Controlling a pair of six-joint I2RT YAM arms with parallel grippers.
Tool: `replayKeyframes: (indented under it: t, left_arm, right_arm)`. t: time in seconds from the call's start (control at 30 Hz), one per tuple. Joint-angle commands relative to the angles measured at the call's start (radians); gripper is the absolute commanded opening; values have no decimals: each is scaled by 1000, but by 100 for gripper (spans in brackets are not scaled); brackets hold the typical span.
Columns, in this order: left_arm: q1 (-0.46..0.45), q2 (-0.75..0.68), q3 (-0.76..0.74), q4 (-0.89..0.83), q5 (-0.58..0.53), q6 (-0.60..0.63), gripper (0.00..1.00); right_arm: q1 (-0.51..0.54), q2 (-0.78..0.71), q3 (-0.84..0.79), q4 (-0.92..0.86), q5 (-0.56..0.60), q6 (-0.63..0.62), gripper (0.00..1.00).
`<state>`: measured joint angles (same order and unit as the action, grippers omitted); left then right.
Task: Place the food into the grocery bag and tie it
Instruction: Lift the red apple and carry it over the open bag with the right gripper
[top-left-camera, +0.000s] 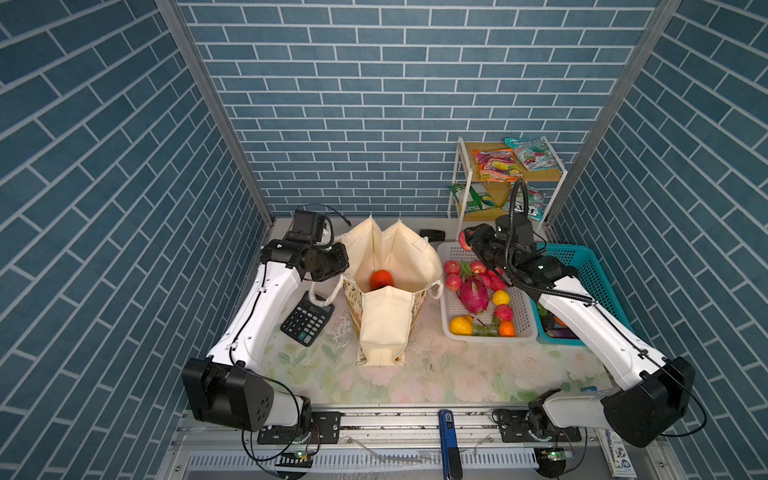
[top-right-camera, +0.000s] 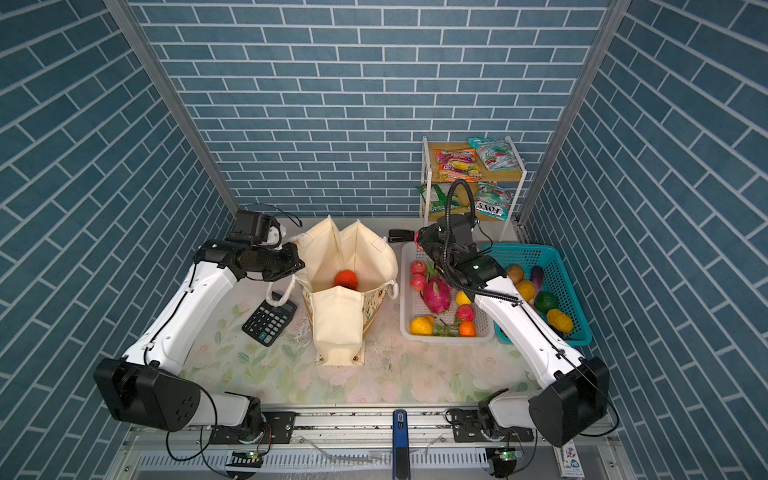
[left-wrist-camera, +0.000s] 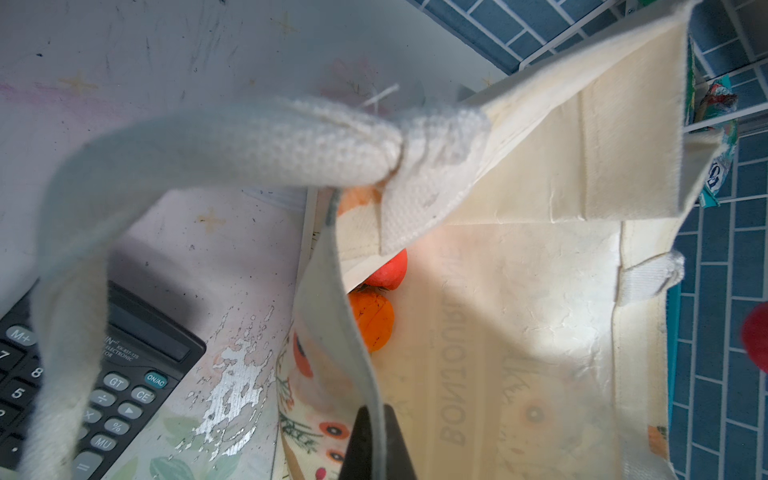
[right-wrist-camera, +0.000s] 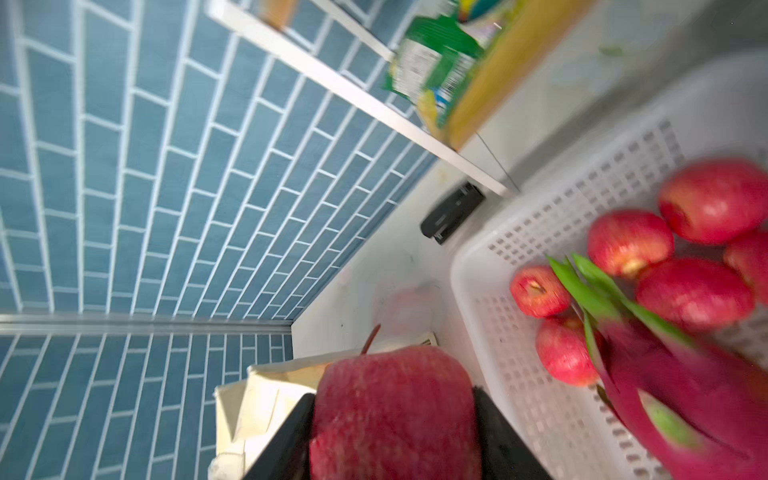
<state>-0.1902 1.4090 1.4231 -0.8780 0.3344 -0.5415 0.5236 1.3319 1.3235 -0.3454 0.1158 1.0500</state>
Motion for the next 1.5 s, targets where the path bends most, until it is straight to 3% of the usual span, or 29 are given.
replayKeyframes:
  t: [0.0,0.2,0.43,1.1,1.47]
  left_arm:
    - [-5,-2,19,-27,3,21,0]
    - [-5,-14,10,-36,3,27,0]
    - [-5,-29,-13,-23,1,17,0]
    - [-5,-45,-32,-33,-9,11,0]
    - [-5,-35,-18,-35,-2,14,0]
  right_arm:
    - [4,-5,76,-90,-56,-340,25]
    - [38,18,163,-128,-165,-486,19]
    - [177,76,273,-250,-193,-699,18]
    - [311,284,429,-325,-298,-897,17]
    - [338,494,616,-378,-351,-984,18]
